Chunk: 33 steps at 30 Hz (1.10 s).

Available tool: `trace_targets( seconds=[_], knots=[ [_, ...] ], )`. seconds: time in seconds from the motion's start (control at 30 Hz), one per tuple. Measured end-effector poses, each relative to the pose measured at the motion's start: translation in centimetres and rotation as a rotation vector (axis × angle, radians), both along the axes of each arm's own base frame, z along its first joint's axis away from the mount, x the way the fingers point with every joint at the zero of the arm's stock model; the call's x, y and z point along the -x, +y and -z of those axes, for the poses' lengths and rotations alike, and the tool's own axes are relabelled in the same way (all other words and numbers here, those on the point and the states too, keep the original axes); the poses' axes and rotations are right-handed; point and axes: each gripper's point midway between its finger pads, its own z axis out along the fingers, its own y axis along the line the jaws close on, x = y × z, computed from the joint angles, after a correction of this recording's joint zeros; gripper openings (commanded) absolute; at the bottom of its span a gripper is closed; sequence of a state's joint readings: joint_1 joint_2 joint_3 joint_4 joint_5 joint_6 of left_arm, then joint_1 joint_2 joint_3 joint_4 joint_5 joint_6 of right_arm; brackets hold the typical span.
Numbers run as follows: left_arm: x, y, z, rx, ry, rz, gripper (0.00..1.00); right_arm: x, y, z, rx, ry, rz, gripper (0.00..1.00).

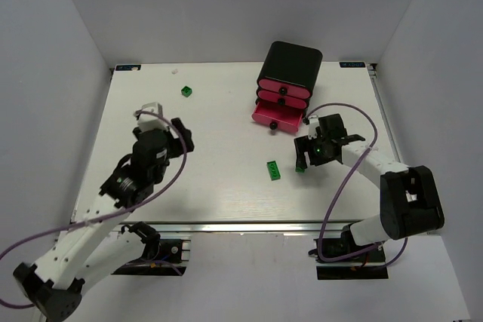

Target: Sort the legos into containers by color

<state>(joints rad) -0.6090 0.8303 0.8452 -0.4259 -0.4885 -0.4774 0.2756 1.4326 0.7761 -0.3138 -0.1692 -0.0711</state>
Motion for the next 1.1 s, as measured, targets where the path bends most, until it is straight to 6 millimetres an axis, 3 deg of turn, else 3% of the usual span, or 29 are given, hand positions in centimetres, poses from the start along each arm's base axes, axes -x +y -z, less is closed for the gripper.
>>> trace_targets(
  seconds=[0.17, 0.47, 0.77, 0.93, 1.1],
  knots=[
    [2.4, 4.2, 0.8, -0.045, -0.022, -0.116, 0.9, -0.2, 0.0, 0.6, 0.033, -0.008, 0.097, 0.8],
    [2.4, 5.5, 1.8, -0.107, 0.011, -0.182, 0.9, -1.0, 0.8, 2.3, 0.114, 0.007, 0.186, 0.73],
    [2.7, 6.1, 1.8, -0.113, 0.008, -0.204, 0.9, -1.6, 0.3, 2.5, 0.148, -0.009, 0.24, 0.4],
    [2.7, 6.3, 1.8, -0.117, 0.008, -0.212, 0.9, -1.7, 0.4, 2.5, 0.14, -0.007, 0.227, 0.03],
    [2.7, 6.3, 1.8, -0.116, 0.007, -0.212, 0.89, -2.1, 0.6, 2.1, 0.174, -0.042, 0.089, 0.0]
  ],
)
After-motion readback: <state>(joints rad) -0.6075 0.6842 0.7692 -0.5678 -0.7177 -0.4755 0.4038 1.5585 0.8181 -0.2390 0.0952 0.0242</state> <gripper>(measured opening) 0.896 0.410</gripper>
